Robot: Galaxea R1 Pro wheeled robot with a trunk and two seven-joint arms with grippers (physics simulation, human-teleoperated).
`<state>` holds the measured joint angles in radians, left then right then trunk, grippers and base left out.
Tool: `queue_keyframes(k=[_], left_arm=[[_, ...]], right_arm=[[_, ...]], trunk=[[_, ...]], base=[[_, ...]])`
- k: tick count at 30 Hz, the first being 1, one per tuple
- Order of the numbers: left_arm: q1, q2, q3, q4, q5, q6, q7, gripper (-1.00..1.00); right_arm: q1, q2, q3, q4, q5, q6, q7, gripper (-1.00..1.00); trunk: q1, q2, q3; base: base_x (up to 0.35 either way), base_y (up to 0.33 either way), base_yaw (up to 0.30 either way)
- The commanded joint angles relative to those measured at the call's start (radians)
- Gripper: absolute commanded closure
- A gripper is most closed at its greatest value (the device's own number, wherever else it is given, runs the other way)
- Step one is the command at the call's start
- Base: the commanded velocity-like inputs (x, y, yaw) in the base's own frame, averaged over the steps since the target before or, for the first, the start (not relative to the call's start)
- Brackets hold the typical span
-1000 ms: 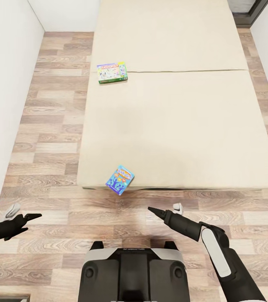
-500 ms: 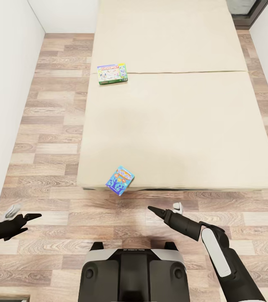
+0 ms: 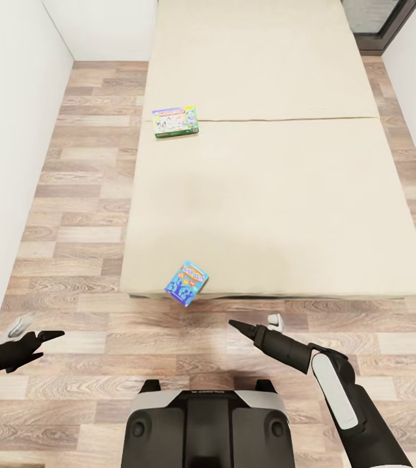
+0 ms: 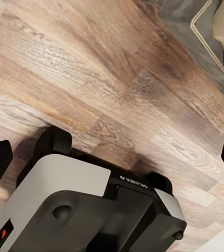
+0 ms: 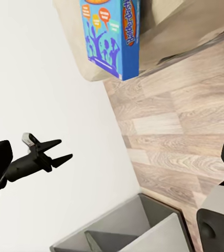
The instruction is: Put all the toys in the child's room - the three board games (two on the bed and one on the table), the two jigsaw puzzles on the table, and the tennis ball on the table - inside the toy box on the table in the child's room.
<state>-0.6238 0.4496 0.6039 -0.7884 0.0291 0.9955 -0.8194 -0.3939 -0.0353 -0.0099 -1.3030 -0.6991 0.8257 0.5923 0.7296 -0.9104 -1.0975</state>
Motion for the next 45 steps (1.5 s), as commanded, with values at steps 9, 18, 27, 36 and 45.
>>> queue_keyframes(k=[9,18,27,36,45], left_arm=[[-0.001,-0.002,0.002,0.0,0.003,0.008,-0.002,-1.0],[-0.001,-0.003,0.001,0.0,0.003,0.007,-0.003,-1.0],[-0.001,-0.003,0.001,0.001,0.002,0.005,-0.001,-1.0],[-0.001,-0.003,0.0,0.001,0.002,0.005,0.0,-1.0],[-0.001,-0.003,0.0,0.001,0.002,0.003,0.0,-1.0]], right_arm=[[0.002,0.0,-0.001,0.005,0.006,0.006,0.001,-1.0],[0.006,0.0,-0.002,0.006,0.006,0.006,0.0,-1.0],[0.006,0.0,-0.002,0.007,0.006,0.005,-0.001,-1.0],[0.006,0.0,-0.002,0.007,0.006,0.005,-0.002,-1.0],[0.006,0.0,-0.002,0.008,0.006,0.004,-0.002,-1.0]], trunk=[[0.0,-0.001,0.014],[0.0,-0.001,0.029],[0.0,-0.001,0.044],[0.0,-0.001,0.059],[0.0,-0.001,0.074]], base=[[0.0,0.0,0.0],[0.0,0.0,0.0],[0.0,0.0,0.0],[-0.004,0.0,0.0],[-0.022,0.0,0.0]])
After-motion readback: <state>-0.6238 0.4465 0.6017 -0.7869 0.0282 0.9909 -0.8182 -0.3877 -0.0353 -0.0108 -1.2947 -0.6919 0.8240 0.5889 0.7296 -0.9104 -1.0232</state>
